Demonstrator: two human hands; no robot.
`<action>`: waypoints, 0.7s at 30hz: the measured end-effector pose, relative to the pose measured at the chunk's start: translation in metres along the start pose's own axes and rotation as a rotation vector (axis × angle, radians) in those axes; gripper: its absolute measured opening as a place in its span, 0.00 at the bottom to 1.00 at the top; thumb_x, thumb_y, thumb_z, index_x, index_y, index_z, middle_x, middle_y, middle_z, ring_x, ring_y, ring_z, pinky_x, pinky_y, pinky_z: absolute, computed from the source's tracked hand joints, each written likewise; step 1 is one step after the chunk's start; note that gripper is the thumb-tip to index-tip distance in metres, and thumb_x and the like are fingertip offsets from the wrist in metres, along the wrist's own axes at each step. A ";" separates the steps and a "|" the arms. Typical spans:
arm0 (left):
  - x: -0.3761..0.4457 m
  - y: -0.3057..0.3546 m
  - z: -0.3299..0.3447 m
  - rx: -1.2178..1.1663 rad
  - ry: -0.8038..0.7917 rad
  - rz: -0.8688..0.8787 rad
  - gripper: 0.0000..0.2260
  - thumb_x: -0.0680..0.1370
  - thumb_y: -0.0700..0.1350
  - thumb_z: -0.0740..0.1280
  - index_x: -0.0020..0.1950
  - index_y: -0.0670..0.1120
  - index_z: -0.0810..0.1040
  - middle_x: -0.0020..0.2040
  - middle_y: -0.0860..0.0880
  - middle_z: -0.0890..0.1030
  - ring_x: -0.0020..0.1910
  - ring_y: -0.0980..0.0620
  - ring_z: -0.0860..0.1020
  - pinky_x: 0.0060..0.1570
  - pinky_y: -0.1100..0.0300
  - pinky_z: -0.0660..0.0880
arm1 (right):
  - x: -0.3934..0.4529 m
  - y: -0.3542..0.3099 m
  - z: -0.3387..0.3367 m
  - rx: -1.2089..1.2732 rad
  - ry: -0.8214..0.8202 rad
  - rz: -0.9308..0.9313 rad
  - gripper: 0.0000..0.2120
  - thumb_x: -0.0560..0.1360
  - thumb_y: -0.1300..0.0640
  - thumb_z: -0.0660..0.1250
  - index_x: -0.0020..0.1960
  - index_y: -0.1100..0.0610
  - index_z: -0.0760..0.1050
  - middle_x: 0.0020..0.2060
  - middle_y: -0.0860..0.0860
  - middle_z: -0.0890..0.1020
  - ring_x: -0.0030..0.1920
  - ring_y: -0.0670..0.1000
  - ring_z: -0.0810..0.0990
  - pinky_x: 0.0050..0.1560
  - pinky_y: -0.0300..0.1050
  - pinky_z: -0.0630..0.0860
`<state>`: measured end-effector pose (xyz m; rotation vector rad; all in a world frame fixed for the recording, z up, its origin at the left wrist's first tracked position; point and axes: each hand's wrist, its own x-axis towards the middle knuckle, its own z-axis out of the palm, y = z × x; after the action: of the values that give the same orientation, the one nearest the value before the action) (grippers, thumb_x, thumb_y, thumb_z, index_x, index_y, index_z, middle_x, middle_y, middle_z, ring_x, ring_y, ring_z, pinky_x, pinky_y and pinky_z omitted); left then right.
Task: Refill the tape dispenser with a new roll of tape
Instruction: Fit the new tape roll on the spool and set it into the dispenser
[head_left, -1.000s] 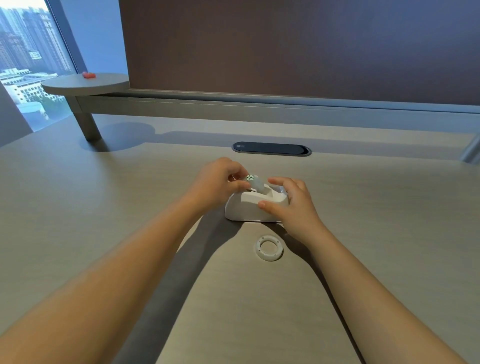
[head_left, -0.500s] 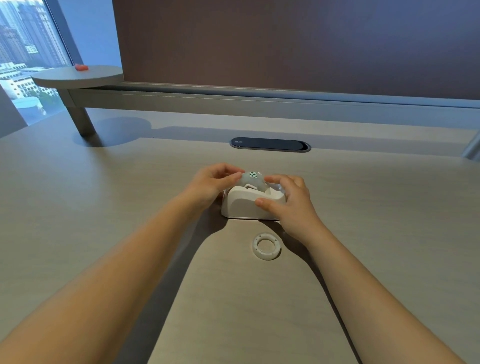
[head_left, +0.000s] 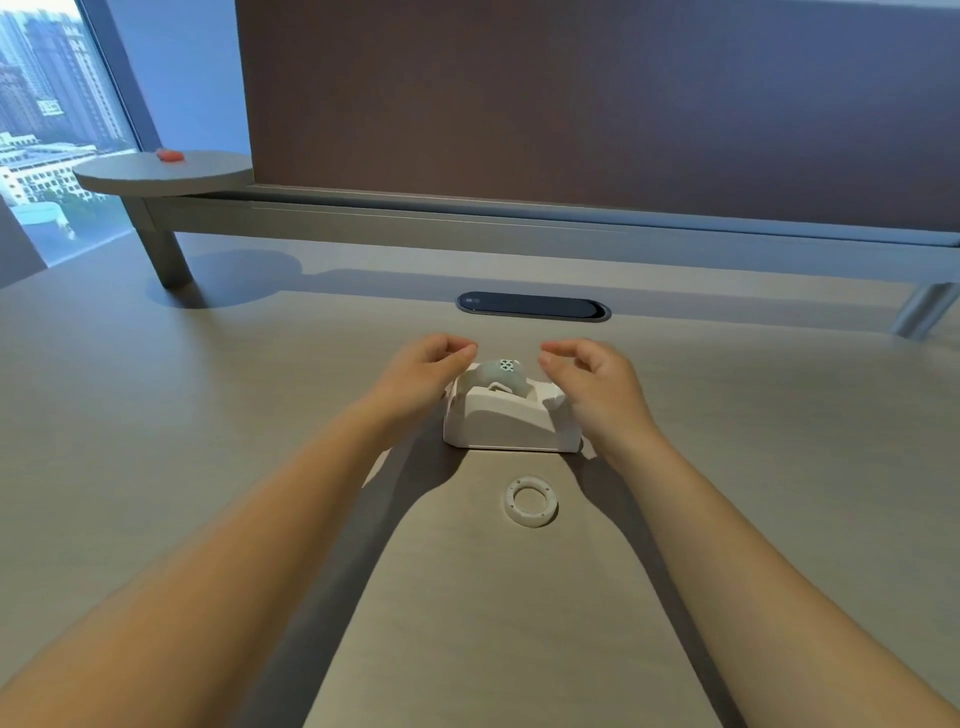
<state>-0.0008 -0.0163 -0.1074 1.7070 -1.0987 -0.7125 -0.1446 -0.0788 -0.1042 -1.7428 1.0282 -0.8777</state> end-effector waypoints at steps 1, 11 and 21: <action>-0.002 -0.001 0.000 0.014 -0.004 0.014 0.15 0.77 0.47 0.58 0.61 0.43 0.70 0.54 0.50 0.72 0.54 0.52 0.70 0.55 0.58 0.67 | 0.001 -0.004 0.003 -0.095 0.020 -0.065 0.12 0.73 0.54 0.62 0.54 0.57 0.77 0.58 0.56 0.75 0.55 0.52 0.72 0.59 0.50 0.71; -0.013 -0.014 0.000 0.058 -0.097 0.037 0.24 0.71 0.42 0.68 0.65 0.46 0.66 0.64 0.43 0.72 0.55 0.50 0.71 0.55 0.56 0.70 | 0.004 -0.018 0.024 -0.218 -0.009 0.013 0.09 0.70 0.50 0.67 0.32 0.52 0.75 0.36 0.49 0.79 0.50 0.57 0.77 0.59 0.59 0.70; -0.009 -0.015 -0.004 0.094 -0.091 0.023 0.22 0.71 0.43 0.67 0.64 0.47 0.66 0.65 0.43 0.72 0.58 0.47 0.71 0.58 0.51 0.72 | 0.015 -0.031 0.007 -0.469 -0.129 -0.043 0.03 0.74 0.64 0.59 0.44 0.58 0.68 0.40 0.54 0.78 0.45 0.54 0.77 0.48 0.49 0.74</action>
<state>0.0038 -0.0044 -0.1200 1.7524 -1.2298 -0.7411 -0.1240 -0.0822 -0.0754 -2.1861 1.1782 -0.5657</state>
